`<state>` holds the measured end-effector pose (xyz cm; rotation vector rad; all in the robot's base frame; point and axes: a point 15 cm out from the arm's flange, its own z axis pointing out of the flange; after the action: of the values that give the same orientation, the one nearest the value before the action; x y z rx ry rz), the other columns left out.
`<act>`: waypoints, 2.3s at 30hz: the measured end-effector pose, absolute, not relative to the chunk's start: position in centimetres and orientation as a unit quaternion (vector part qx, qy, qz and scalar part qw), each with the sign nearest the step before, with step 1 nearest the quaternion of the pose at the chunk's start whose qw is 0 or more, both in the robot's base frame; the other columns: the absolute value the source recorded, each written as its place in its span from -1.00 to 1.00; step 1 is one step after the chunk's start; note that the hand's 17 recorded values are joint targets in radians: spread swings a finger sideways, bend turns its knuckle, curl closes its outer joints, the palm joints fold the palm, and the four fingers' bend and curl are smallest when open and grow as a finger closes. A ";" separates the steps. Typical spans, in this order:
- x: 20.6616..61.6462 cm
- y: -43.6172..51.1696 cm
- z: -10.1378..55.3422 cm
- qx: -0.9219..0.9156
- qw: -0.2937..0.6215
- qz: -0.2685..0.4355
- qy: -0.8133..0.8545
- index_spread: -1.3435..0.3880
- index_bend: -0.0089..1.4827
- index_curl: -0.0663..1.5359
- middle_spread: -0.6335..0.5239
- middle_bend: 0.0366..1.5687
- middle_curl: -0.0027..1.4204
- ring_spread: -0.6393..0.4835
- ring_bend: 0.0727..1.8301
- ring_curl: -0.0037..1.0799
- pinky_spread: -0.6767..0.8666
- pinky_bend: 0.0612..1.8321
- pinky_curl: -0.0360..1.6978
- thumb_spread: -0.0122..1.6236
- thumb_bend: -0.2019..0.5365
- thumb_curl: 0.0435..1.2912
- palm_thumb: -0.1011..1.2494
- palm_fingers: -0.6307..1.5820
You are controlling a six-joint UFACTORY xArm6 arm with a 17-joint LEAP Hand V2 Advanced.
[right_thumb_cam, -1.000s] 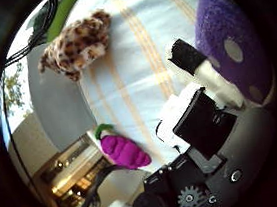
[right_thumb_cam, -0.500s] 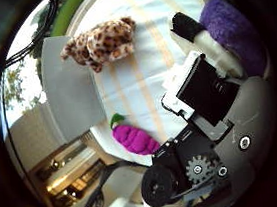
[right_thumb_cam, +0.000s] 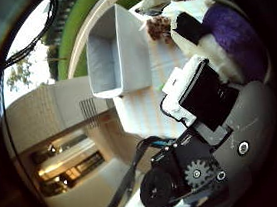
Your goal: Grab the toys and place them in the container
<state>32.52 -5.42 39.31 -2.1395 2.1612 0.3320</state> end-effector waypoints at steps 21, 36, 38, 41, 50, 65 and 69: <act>43.3 19.7 44.6 -0.813 0.085 0.055 0.573 -0.60 0.06 -0.94 -0.36 0.45 0.56 -0.09 0.55 0.56 0.05 0.73 -0.04 0.54 -0.53 -0.18 0.53 0.33; 50.3 21.1 32.4 -0.811 0.044 0.085 0.578 0.03 0.02 -0.82 0.00 -0.54 -0.01 0.43 -0.05 0.07 0.30 0.29 -0.17 0.52 -0.55 -0.33 0.22 -0.56; 50.2 20.6 31.6 -0.819 0.036 0.093 0.565 0.05 -0.08 -0.81 0.08 -0.68 -0.13 0.53 -0.24 -0.12 0.36 0.16 -0.26 0.49 -0.55 -0.34 0.20 -0.61; 49.5 19.9 30.9 -0.825 0.019 0.107 0.555 0.04 -0.24 -0.80 0.15 -0.81 -0.23 0.61 -0.39 -0.25 0.41 0.04 -0.34 0.46 -0.53 -0.36 0.20 -0.60; 46.5 16.4 35.4 -0.829 0.012 0.117 0.547 0.04 -0.60 -0.76 0.26 -0.88 -0.46 0.69 -0.55 -0.39 0.49 -0.14 -0.48 0.41 -0.54 -0.43 0.15 -0.52; 31.3 7.1 37.0 -0.791 -0.010 0.143 0.595 0.44 -0.73 -0.63 0.35 -0.81 -0.51 0.71 -0.56 -0.41 0.50 -0.31 -0.61 0.45 -0.52 -0.47 0.13 -0.26; 27.9 3.6 33.4 -0.765 -0.033 0.139 0.628 0.48 -0.75 -0.60 0.32 -0.80 -0.51 0.72 -0.54 -0.40 0.51 -0.32 -0.63 0.45 -0.54 -0.48 0.10 -0.22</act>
<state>27.91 3.58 33.44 -2.4538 2.0171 0.4463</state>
